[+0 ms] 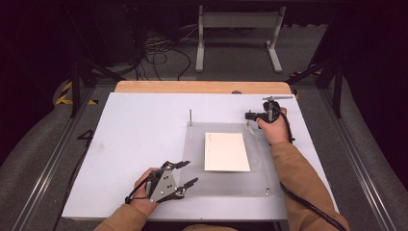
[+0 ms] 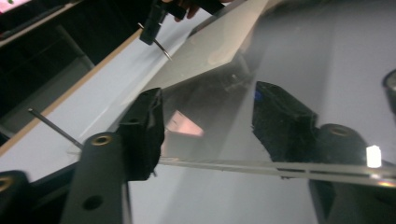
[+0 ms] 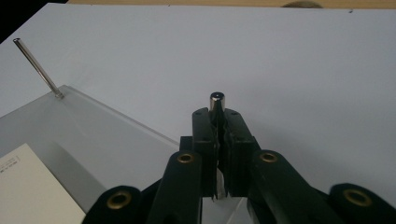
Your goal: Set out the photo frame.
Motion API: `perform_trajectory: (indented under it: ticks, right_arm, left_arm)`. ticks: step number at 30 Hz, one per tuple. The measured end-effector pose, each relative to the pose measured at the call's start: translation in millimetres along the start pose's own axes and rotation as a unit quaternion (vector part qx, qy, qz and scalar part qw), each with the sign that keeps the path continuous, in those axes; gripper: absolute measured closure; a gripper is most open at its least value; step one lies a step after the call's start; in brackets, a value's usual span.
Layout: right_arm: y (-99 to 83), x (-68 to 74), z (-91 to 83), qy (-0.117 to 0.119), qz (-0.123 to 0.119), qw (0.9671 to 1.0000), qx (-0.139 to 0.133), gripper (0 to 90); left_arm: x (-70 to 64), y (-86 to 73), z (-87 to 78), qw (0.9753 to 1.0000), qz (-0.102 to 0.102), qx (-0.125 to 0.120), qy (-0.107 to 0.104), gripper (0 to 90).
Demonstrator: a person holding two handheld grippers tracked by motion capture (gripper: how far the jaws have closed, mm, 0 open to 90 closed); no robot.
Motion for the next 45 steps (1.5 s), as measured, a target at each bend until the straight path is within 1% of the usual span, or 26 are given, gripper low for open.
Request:
perform_trajectory:
  ticks: [1, 2, 4, 6, 10, 13, 14, 15, 18, 19, 20, 21, 23, 26, 27, 29, 30, 32, 37, 38, 39, 42, 44, 45]
  right_arm:
    - [0.1, 0.0, 0.0, 0.000, -0.001, 1.0000, 0.001, 85.2]
    - [0.1, -0.4, 0.0, 0.001, 0.000, 1.0000, 0.000, 85.2]
    - [0.1, -0.5, 0.0, 0.001, 0.000, 1.0000, 0.000, 85.1]
    - [0.1, -0.5, 0.2, 0.002, 0.002, 1.0000, -0.001, 85.1]
    - [-0.7, 0.1, -0.4, 0.004, -0.004, 1.0000, -0.001, 84.8]
    - [-1.3, 0.3, -0.7, 0.006, -0.005, 1.0000, -0.003, 84.6]
    - [-1.2, 1.0, -0.7, 0.003, -0.007, 1.0000, -0.003, 84.6]
    - [-1.2, 1.6, -0.9, 0.000, -0.010, 0.9999, -0.001, 84.4]
    - [-2.4, 4.2, -2.4, -0.005, -0.008, 0.9999, -0.005, 83.5]
    - [-3.0, 4.6, -2.9, -0.005, -0.008, 0.9999, -0.008, 82.5]
    - [-4.0, 5.2, -5.1, -0.002, -0.010, 0.9998, -0.014, 79.4]
    - [-4.3, 6.1, -7.7, 0.002, -0.014, 0.9997, -0.022, 77.0]
    - [-4.8, 9.7, -14.3, 0.010, -0.026, 0.9992, -0.030, 69.2]
    - [-7.1, 17.4, -27.7, 0.018, -0.054, 0.9979, -0.030, 62.1]
    - [-7.7, 19.8, -31.3, 0.023, -0.057, 0.9977, -0.031, 60.1]
    - [-10.2, 28.0, -42.9, 0.040, -0.060, 0.9968, -0.036, 56.1]
    - [-11.0, 30.7, -46.6, 0.043, -0.067, 0.9962, -0.037, 55.2]
    - [-14.6, 40.6, -59.3, 0.048, -0.081, 0.9947, -0.042, 51.7]
    - [-24.1, 57.9, -80.7, 0.066, -0.105, 0.9910, -0.051, 45.0]
    - [-26.6, 61.3, -84.7, 0.070, -0.109, 0.9901, -0.055, 42.7]
    - [-29.9, 64.7, -89.9, 0.074, -0.120, 0.9883, -0.058, 40.8]
    - [-38.0, 71.2, -100.9, 0.077, -0.141, 0.9854, -0.058, 38.6]
    - [-44.3, 75.5, -108.9, 0.081, -0.151, 0.9836, -0.056, 38.6]
    - [-46.7, 77.0, -111.9, 0.083, -0.152, 0.9832, -0.056, 38.2]
  left_arm:
    - [1.0, 0.7, 0.0, 1.0000, 0.001, -0.002, 0.001, 50.5]
    - [0.7, 1.1, -0.3, 1.0000, 0.000, -0.003, 0.003, 51.4]
    - [-0.5, 2.7, -0.7, 0.9999, 0.007, -0.011, 0.011, 54.6]
    - [-0.9, 3.4, -1.0, 0.9998, 0.010, -0.013, 0.014, 56.5]
    - [-1.1, 2.5, -1.1, 0.9996, 0.019, -0.012, 0.015, 57.1]
    - [-1.0, 2.8, -1.0, 0.9997, 0.014, -0.009, 0.014, 56.9]
    - [-1.0, 2.7, -1.4, 0.9998, 0.011, -0.006, 0.017, 56.8]
    - [-1.3, 2.7, -1.1, 0.9998, 0.013, -0.007, 0.015, 56.6]
    - [-2.2, 1.3, -0.9, 0.9997, 0.018, -0.004, 0.018, 56.4]
    - [-2.3, 1.1, -0.9, 0.9997, 0.018, -0.004, 0.018, 56.3]
    - [-2.1, 1.4, -0.9, 0.9997, 0.016, -0.004, 0.018, 56.3]
    - [-2.0, 1.7, -0.9, 0.9997, 0.012, -0.004, 0.018, 56.3]
    - [-1.6, 2.1, -0.9, 0.9998, 0.011, -0.004, 0.019, 56.2]
    - [-1.9, 2.5, -0.9, 0.9998, 0.009, -0.003, 0.019, 56.1]
    - [-1.5, 2.8, -1.0, 0.9998, 0.010, -0.002, 0.019, 56.1]
    - [-1.3, 3.3, -1.2, 0.9998, 0.009, 0.000, 0.019, 56.0]
    - [-1.4, 3.4, -1.6, 0.9998, 0.005, 0.003, 0.020, 55.9]
    - [-0.9, 4.3, -1.0, 0.9998, 0.003, 0.000, 0.019, 55.6]
    - [-0.1, 4.9, -1.2, 0.9998, 0.002, 0.002, 0.019, 55.5]
    - [-0.1, 4.9, -1.2, 0.9998, 0.002, 0.002, 0.019, 55.4]
    - [0.2, 5.2, -1.2, 0.9998, 0.000, 0.003, 0.018, 55.4]
    - [0.6, 5.9, -1.1, 0.9998, -0.002, 0.003, 0.018, 55.3]
    - [0.6, 5.9, -1.3, 0.9998, -0.002, 0.004, 0.018, 55.3]
    - [0.6, 6.0, -1.2, 0.9998, -0.003, 0.004, 0.018, 55.2]
Point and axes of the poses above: each handheld gripper's, and its own axes: z roughly forward along the jaws, y roughly out of its top, x roughly to its left, the point moved 4 cm from there along z, roughly forward along the jaws, and after that the axes turned 13 degrees about y, right-handed, at the moved point
